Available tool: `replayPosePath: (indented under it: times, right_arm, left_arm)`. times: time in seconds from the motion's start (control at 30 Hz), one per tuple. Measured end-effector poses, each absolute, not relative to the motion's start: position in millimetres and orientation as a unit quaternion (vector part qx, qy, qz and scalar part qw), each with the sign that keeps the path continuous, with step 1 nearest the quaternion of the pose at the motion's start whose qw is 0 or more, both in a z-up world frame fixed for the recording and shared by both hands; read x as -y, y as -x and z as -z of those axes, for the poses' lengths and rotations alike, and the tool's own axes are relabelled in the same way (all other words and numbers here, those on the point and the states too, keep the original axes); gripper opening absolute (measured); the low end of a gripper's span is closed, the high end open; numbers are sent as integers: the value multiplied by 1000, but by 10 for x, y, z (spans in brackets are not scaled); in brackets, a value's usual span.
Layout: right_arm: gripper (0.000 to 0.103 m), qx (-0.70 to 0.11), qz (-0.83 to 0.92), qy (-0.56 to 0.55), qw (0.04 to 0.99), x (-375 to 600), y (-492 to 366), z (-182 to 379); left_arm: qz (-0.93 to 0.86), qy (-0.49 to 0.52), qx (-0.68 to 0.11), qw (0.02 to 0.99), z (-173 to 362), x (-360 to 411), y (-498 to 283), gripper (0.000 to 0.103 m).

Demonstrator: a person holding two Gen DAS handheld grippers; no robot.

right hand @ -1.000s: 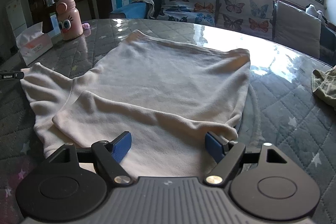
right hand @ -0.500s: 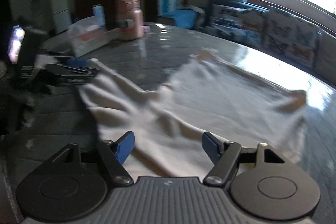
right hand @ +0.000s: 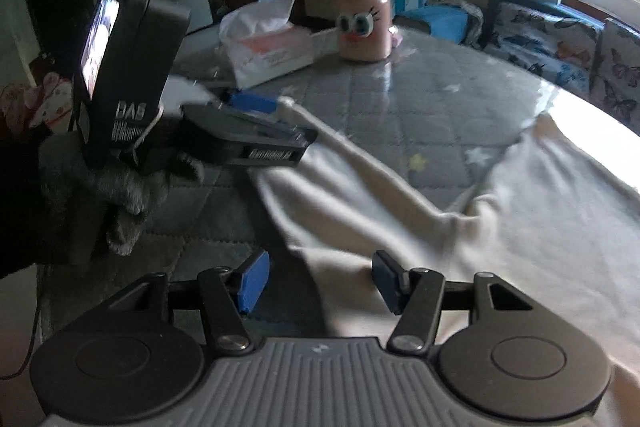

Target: Fold clothes

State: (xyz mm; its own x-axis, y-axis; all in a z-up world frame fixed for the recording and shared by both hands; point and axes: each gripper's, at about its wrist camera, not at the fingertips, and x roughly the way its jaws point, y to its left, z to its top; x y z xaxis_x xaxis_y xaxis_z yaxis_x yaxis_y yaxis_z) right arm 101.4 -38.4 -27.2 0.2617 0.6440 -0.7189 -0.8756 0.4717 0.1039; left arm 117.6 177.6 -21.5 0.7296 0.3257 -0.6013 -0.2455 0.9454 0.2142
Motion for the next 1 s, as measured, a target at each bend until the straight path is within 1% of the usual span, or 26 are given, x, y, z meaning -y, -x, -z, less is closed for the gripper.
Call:
replayPosePath:
  times: [0.13, 0.17, 0.2, 0.33, 0.37, 0.43, 0.5, 0.63, 0.7, 0.73, 0.9, 1.0]
  right_arm:
    - [60, -358, -514, 184, 758, 337, -826, 315]
    - [63, -355, -520, 196, 752, 331, -767, 312]
    - [63, -352, -526, 205, 747, 325, -718, 307]
    - [62, -341, -534, 204, 746, 312, -705, 218]
    - [63, -335, -531, 199, 752, 302, -734, 187]
    - [68, -327, -517, 195, 767, 242, -838, 164]
    - [69, -330, -503, 195, 774, 168, -940, 200]
    - [70, -348, -514, 192, 760, 86, -915, 320]
    - [76, -340, -528, 200, 752, 76, -786, 343]
    - [77, -334, -539, 208, 745, 69, -699, 351]
    - [76, -302, -572, 237, 724, 43, -412, 321]
    - [76, -299, -546, 229, 748, 111, -511, 255]
  left_arm:
    - [-154, -62, -331, 929, 213, -1829, -1200, 56]
    - [-155, -62, -331, 929, 212, -1844, -1213, 57]
    - [-156, -61, -331, 929, 210, -1860, -1226, 58]
    - [-161, -55, -331, 928, 204, -1924, -1253, 63]
    - [-161, -56, -331, 928, 206, -1929, -1252, 64]
    - [-160, -57, -331, 928, 208, -1938, -1253, 66]
    - [-160, -58, -331, 928, 206, -1943, -1261, 67]
    - [-160, -58, -331, 928, 208, -1961, -1272, 70]
    - [-161, -57, -331, 928, 209, -1971, -1276, 72]
    - [-161, -57, -331, 928, 209, -1973, -1279, 72]
    - [-165, -56, -330, 928, 186, -1985, -1259, 73]
    - [-169, -50, -324, 930, 134, -2009, -1188, 73]
